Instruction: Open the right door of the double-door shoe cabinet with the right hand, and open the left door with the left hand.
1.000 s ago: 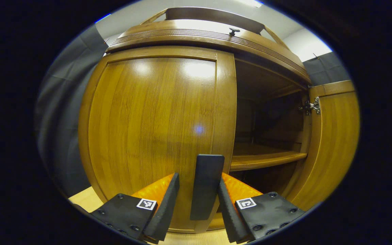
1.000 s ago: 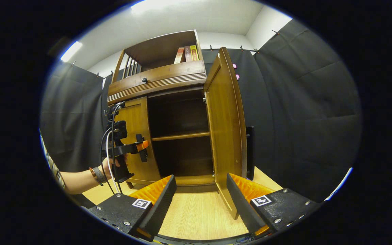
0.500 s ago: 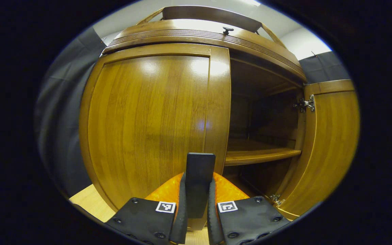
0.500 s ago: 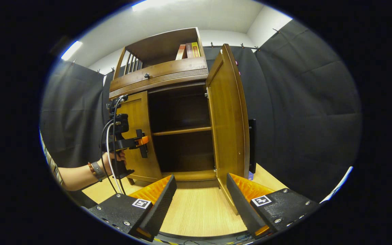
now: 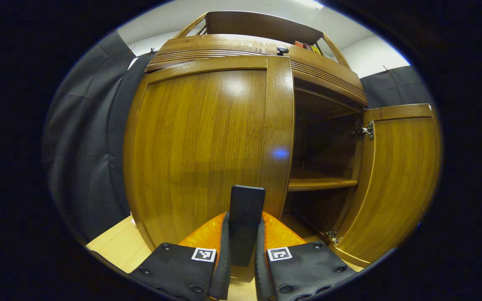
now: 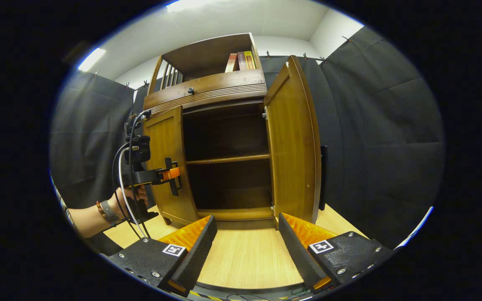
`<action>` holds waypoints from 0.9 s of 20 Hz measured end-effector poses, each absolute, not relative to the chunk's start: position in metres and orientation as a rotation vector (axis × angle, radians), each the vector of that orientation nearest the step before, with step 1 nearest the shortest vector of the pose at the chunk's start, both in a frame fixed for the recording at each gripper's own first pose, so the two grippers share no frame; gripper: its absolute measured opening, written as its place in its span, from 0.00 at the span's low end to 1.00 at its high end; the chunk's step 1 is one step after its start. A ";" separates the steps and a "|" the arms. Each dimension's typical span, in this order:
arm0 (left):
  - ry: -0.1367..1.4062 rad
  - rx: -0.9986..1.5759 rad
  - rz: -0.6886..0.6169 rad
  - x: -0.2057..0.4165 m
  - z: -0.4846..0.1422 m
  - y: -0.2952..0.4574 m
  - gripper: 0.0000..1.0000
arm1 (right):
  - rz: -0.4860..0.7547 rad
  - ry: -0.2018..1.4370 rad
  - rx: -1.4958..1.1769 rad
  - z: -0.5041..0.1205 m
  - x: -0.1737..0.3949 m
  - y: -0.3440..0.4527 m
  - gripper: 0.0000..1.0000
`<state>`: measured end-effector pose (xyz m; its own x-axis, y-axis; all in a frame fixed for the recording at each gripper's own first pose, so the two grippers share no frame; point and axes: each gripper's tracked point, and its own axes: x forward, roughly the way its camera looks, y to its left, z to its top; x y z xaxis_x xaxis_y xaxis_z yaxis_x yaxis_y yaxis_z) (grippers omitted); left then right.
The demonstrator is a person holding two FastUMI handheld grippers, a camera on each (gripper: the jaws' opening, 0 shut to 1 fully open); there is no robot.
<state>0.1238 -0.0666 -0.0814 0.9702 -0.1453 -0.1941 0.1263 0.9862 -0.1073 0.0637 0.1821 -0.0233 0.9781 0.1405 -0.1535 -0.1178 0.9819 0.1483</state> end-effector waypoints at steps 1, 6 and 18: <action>0.204 -0.090 -0.136 0.117 -0.079 -0.062 0.31 | 0.137 0.165 0.133 -0.023 0.063 0.185 0.92; 0.208 -0.128 -0.113 0.084 -0.070 -0.040 0.31 | 0.147 0.158 0.127 -0.019 0.067 0.190 0.92; 0.229 -0.148 -0.020 0.020 -0.054 0.040 0.30 | 0.191 0.162 0.120 -0.015 0.081 0.215 0.92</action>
<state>0.0201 0.0396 -0.0541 0.9737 -0.0368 -0.2249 0.0032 0.9890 -0.1481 0.0809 0.2145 -0.0146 0.9688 0.1985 -0.1486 -0.1792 0.9747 0.1339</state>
